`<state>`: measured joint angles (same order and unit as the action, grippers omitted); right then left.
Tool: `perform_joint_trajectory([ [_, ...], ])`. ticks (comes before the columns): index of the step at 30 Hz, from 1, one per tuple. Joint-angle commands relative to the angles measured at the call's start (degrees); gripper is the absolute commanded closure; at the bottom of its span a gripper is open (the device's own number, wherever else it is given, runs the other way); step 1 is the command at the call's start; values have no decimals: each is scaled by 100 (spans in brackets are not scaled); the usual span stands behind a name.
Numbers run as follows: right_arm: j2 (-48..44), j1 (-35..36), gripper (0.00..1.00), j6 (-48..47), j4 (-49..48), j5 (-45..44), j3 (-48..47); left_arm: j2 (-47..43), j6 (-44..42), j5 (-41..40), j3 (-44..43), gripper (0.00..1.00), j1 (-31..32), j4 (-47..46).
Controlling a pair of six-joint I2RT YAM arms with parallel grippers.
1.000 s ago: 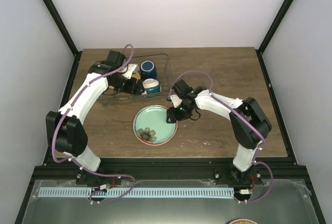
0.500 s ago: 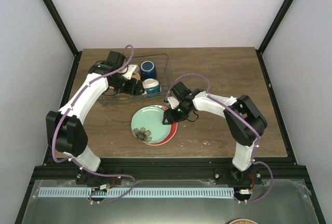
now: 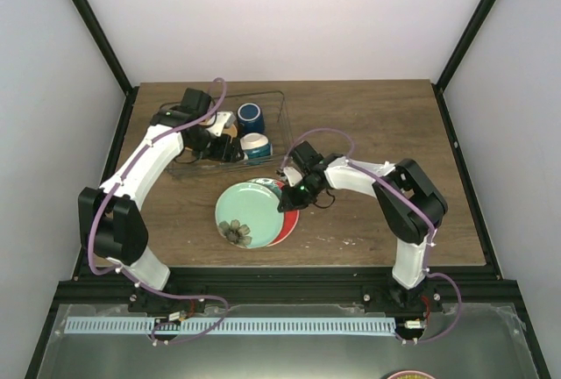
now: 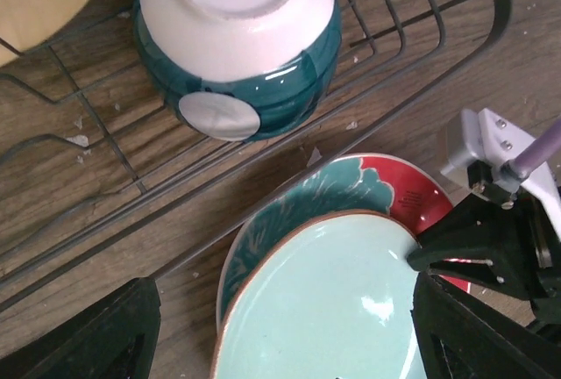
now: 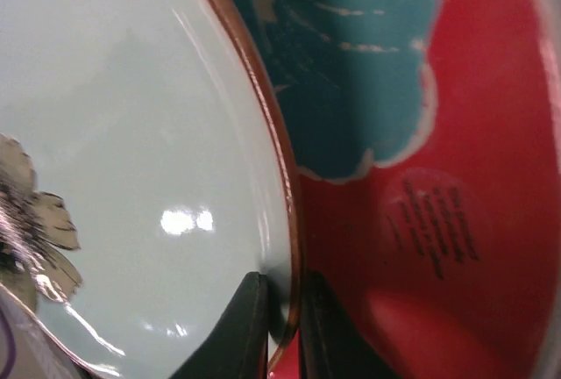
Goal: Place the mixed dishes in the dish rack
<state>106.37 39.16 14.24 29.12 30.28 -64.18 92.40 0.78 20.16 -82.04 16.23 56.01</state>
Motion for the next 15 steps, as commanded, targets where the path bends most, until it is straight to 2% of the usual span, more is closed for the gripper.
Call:
perform_joint_trajectory([
  [1,150,70,99,-85,380,-400,231,-161,-67,1,223,20,27,-5],
  [7,-293,75,99,21,469,-921,225,-537,-1,-81,598,20,29,-7],
  [15,-808,34,99,-68,232,-1666,69,-652,-24,235,426,20,29,-115],
])
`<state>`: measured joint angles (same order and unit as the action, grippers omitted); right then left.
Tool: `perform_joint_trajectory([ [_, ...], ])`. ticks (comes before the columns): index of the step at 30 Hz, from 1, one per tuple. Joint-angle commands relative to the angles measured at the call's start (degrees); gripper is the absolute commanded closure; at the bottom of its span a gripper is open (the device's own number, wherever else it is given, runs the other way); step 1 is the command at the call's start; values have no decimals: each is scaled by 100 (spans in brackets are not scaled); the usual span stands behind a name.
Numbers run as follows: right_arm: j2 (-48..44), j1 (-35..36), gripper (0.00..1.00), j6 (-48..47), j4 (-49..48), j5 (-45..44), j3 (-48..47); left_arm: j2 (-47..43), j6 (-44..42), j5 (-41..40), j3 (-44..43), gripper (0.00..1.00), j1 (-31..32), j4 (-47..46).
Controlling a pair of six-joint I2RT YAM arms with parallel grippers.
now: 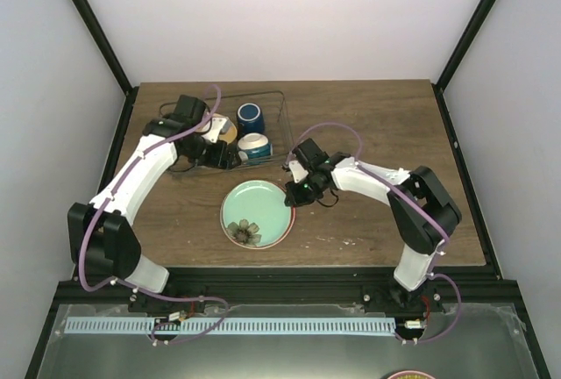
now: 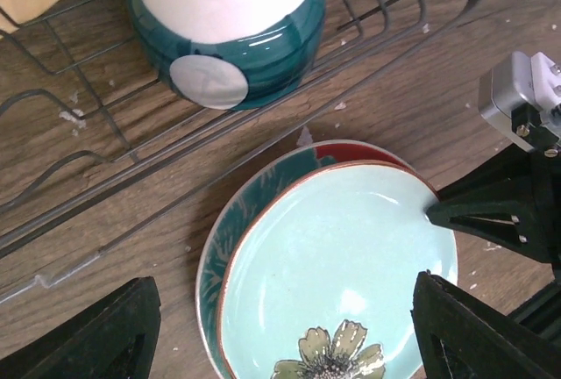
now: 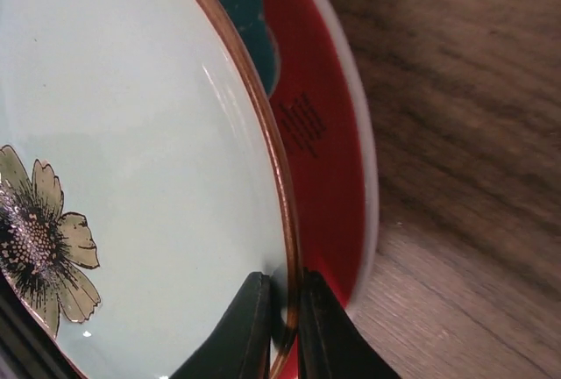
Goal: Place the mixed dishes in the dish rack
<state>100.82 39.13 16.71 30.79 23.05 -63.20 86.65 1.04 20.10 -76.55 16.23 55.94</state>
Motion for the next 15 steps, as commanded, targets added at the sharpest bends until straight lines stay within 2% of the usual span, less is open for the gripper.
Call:
perform_joint_trajectory([
  [1,-329,22,99,-331,-47,-977,-22,-70,-59,288,-78,20,28,-122],
  [9,-934,-29,99,-545,-1254,-1157,505,-288,-40,450,852,22,22,-595],
  [15,-1100,-37,99,-808,-1749,-1060,781,-306,-38,211,1234,23,25,-802],
])
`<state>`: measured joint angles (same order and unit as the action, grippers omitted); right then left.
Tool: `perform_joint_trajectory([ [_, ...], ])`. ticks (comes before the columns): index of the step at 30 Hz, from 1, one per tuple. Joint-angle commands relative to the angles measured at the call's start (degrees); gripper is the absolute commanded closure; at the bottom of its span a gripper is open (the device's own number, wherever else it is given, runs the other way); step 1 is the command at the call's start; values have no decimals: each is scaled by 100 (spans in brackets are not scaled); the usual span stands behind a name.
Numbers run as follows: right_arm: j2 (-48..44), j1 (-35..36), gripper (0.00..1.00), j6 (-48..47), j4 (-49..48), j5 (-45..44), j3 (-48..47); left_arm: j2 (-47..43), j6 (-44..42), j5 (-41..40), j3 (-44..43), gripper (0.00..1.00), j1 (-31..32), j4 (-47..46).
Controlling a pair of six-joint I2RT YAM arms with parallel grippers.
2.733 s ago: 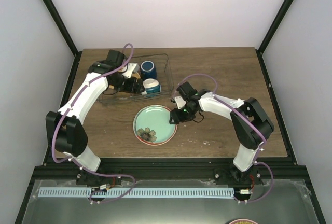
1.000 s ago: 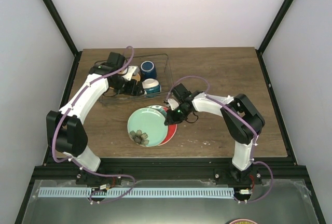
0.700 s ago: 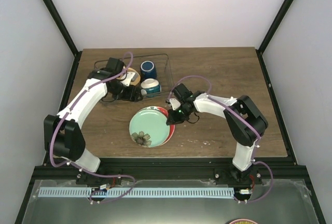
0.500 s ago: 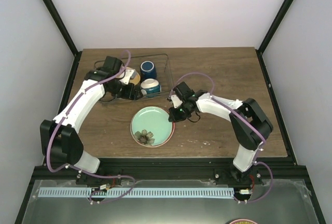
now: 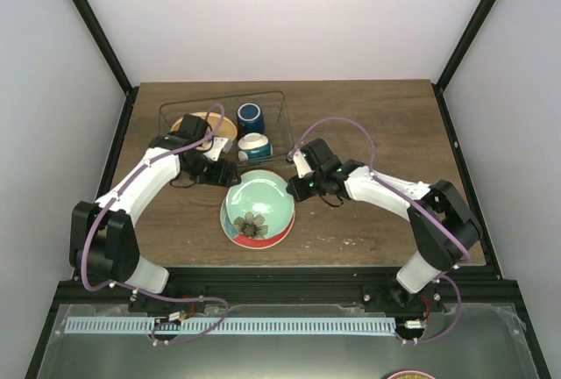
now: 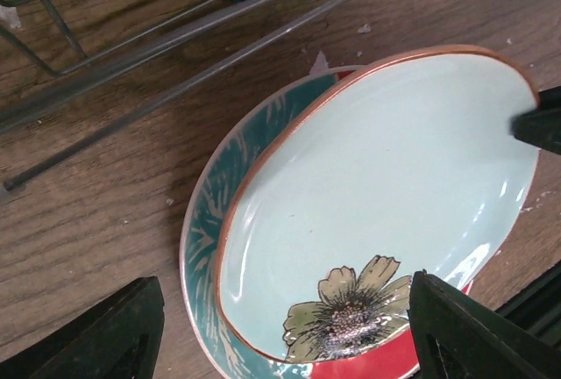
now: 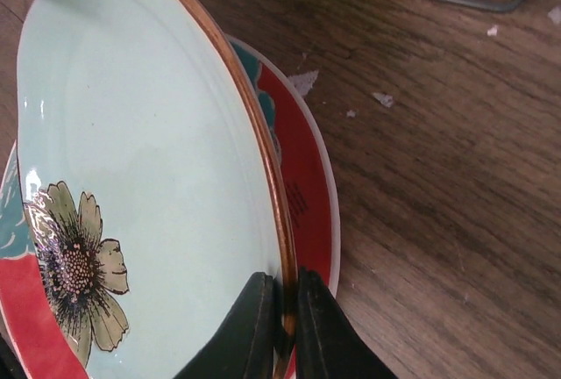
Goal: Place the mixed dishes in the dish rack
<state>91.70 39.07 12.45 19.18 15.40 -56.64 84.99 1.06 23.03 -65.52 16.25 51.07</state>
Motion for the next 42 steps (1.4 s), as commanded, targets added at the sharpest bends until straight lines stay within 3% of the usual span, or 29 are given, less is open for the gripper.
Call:
perform_joint_trajectory([
  [1,-214,-31,99,-408,-623,-282,153,-141,-30,-95,171,23,27,-344],
  [12,-668,-64,99,-575,-922,320,489,-246,128,-229,946,22,27,-1095],
  [20,-847,-262,99,-727,-1023,781,542,-327,-3,546,1680,22,25,-2219],
  [35,-853,-704,99,-1003,-1401,1430,733,275,-91,2068,1804,30,25,-3005],
  [39,-773,-814,99,-1022,-1488,1681,708,422,-201,2292,1831,39,19,-3066],
  [42,-719,-863,99,-1025,-1547,1752,740,472,-270,2373,1827,54,10,-3038],
])
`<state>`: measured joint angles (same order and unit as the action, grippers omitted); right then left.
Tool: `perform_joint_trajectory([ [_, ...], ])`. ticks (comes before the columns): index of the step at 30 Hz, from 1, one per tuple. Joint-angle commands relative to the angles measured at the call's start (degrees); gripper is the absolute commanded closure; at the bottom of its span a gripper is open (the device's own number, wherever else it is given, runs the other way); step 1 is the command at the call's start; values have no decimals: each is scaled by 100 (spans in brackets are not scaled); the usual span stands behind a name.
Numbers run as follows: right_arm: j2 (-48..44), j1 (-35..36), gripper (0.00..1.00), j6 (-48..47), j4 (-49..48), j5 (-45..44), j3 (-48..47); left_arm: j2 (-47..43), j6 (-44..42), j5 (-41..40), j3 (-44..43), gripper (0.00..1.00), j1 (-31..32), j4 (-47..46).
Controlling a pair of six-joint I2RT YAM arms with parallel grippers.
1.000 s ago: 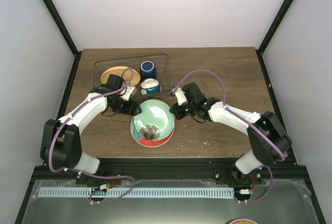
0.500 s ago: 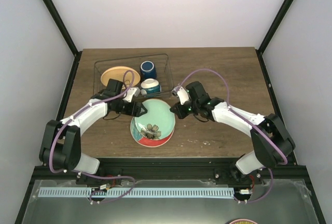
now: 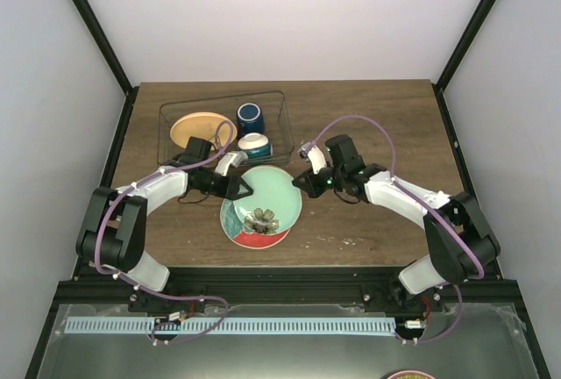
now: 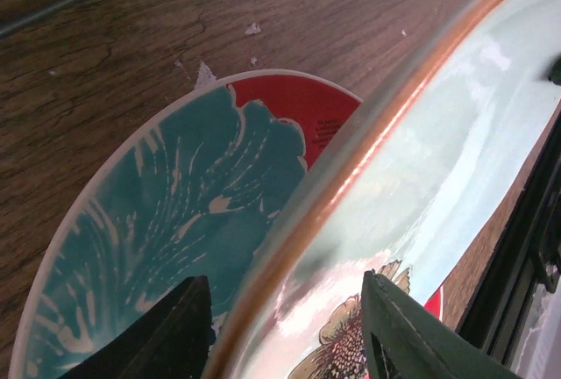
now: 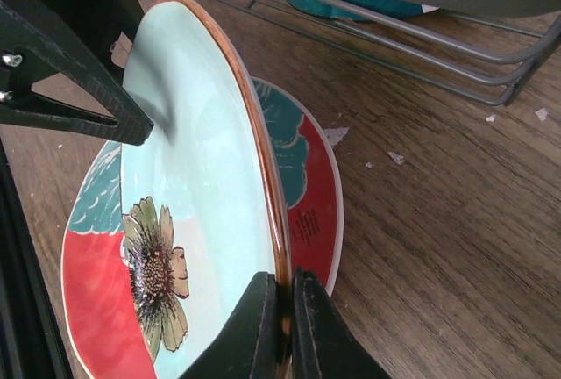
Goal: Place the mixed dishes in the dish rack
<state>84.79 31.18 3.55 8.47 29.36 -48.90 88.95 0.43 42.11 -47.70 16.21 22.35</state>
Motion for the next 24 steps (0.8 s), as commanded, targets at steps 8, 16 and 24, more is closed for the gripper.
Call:
perform_joint_trajectory([
  [8,171,-138,99,-182,-589,592,8,-68,-309,661,103,78,19,-199],
  [16,952,-166,99,-365,-639,1204,-371,-475,-348,822,26,97,8,-9],
  [24,1334,-160,99,-568,-376,1330,-923,-976,-312,713,-80,100,-19,164],
])
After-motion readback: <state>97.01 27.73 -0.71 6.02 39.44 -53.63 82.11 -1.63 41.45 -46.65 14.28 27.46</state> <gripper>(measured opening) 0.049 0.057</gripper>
